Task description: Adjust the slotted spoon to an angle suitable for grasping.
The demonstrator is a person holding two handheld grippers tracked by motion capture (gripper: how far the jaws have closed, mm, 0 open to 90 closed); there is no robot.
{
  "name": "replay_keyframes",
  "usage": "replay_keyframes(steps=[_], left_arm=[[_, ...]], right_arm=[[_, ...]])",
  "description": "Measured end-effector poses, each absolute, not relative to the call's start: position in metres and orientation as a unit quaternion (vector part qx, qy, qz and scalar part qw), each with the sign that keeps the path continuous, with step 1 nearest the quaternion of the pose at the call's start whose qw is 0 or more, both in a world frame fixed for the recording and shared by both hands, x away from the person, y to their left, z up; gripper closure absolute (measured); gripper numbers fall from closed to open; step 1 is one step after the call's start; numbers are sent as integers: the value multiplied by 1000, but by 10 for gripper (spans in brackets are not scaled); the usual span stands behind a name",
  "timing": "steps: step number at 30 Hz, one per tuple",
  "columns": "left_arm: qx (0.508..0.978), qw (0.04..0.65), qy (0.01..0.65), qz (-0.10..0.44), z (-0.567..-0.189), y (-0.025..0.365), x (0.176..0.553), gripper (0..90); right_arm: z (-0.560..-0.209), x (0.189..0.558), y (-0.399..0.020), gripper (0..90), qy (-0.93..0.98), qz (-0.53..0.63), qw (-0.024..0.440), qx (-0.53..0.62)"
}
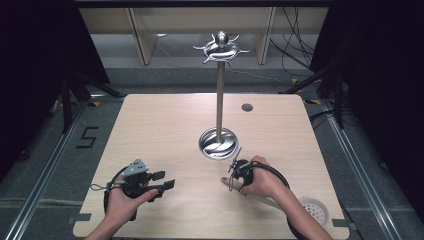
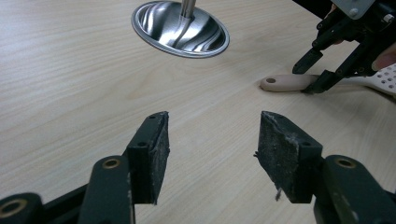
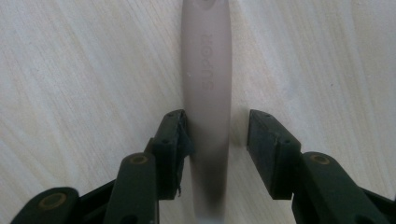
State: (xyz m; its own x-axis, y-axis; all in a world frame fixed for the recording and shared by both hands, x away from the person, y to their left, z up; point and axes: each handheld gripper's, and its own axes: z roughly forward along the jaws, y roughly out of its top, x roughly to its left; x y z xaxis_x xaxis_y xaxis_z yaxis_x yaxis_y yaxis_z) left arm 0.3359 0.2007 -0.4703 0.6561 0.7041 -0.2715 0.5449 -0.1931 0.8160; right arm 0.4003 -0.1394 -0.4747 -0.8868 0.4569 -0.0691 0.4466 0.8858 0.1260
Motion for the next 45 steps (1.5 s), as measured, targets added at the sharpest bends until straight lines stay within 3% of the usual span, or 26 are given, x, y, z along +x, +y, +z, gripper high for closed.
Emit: replay_keyframes(steps=[19, 22, 45], left_arm=[[766, 490, 408, 83, -470, 201, 336, 425], [766, 489, 409, 82, -470, 200, 335, 425], [766, 488, 410, 83, -470, 200, 336, 425]], right_arm=[[-475, 403, -131, 657, 971, 17, 13, 240], [-474, 403, -129, 693, 972, 5, 22, 233], [-468, 392, -142, 702, 972, 72, 49, 217]])
